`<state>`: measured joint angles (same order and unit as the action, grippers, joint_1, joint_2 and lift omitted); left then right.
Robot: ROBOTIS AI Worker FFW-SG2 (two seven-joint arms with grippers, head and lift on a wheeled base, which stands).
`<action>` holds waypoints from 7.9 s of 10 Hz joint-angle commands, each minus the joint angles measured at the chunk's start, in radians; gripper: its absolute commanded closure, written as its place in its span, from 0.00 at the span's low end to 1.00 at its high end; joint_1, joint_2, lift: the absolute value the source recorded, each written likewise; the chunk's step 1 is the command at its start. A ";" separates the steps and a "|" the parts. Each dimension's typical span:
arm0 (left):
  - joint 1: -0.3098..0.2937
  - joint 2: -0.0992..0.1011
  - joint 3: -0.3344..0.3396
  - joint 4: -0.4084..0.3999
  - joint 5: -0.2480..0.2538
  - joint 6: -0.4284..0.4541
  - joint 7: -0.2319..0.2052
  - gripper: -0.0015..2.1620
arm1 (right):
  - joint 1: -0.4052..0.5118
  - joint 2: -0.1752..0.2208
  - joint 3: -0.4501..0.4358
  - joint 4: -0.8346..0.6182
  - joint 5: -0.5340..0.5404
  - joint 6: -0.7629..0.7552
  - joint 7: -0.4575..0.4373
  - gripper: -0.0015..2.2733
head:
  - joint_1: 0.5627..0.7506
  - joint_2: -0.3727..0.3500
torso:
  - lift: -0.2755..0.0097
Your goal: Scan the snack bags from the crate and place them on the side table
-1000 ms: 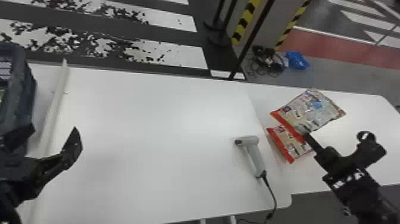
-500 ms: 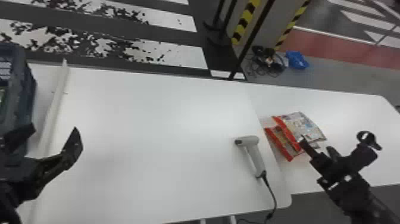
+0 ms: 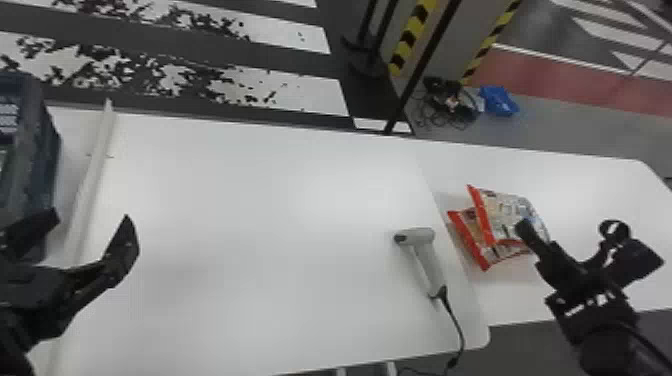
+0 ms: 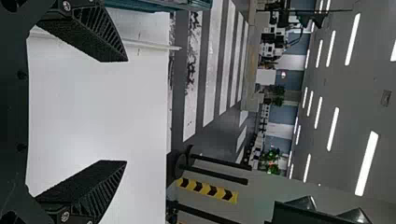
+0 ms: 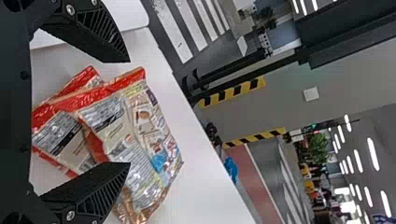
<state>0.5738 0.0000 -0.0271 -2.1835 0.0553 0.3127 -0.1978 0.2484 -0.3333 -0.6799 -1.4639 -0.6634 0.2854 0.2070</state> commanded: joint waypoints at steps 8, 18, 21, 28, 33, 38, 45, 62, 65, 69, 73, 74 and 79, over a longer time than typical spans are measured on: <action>0.005 -0.003 -0.011 0.001 -0.005 -0.059 0.015 0.04 | 0.353 0.215 0.459 -0.572 0.372 -0.507 -0.008 0.03 | 0.70 0.11 | 0.64; -0.022 0.009 0.006 -0.009 -0.022 -0.114 -0.058 0.05 | 0.374 0.315 0.637 -0.504 0.576 -0.516 -0.095 0.03 | 0.70 0.34 | 0.64; -0.060 0.049 0.171 -0.131 0.029 0.162 -0.120 0.05 | 0.381 0.304 0.637 -0.496 0.567 -0.516 -0.093 0.03 | 0.70 0.42 | 0.64; -0.296 0.324 0.375 -0.093 0.031 0.500 -0.232 0.05 | 0.394 0.304 0.661 -0.498 0.571 -0.507 -0.090 0.03 | 0.70 0.72 | 0.64; -0.575 0.394 0.354 0.162 -0.138 0.503 -0.479 0.06 | 0.402 0.307 0.666 -0.498 0.574 -0.504 -0.089 0.03 | 0.70 0.81 | 0.64; -0.841 0.383 0.243 0.467 -0.414 0.497 -0.715 0.03 | 0.399 0.298 0.660 -0.492 0.570 -0.501 -0.086 0.03 | 0.70 0.81 | 0.64; -0.973 0.339 0.096 0.788 -0.686 0.334 -0.839 0.02 | 0.374 0.261 0.660 -0.472 0.551 -0.467 -0.077 0.03 | 0.70 0.78 | 0.64; -1.094 0.307 -0.079 1.288 -0.850 0.171 -0.750 0.10 | 0.385 0.258 0.657 -0.469 0.527 -0.473 -0.049 0.03 | 0.70 0.78 | 0.64; -1.094 0.308 -0.051 1.292 -0.818 0.150 -0.778 0.42 | 0.388 0.258 0.658 -0.470 0.525 -0.473 -0.047 0.03 | 0.70 0.77 | 0.64; -1.051 0.308 0.072 1.222 -0.789 0.116 -0.703 0.99 | 0.391 0.258 0.657 -0.475 0.525 -0.464 -0.044 0.03 | 0.70 0.79 | 0.64; -1.048 0.328 0.105 1.174 -0.746 0.073 -0.835 0.99 | 0.382 0.258 0.657 -0.473 0.525 -0.449 -0.044 0.03 | 0.70 0.79 | 0.64; -1.048 0.330 0.134 1.167 -0.741 0.043 -0.885 0.99 | 0.381 0.258 0.658 -0.472 0.525 -0.443 -0.044 0.03 | 0.70 0.78 | 0.64; -1.046 0.360 0.182 1.122 -0.718 -0.003 -1.019 0.99 | 0.365 0.258 0.660 -0.455 0.524 -0.430 -0.044 0.03 | 0.70 0.78 | 0.64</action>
<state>-0.4726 0.3554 0.1534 -1.0590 -0.6645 0.3137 -1.2136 0.6163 -0.0743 -0.0206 -1.9213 -0.1387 -0.1449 0.1626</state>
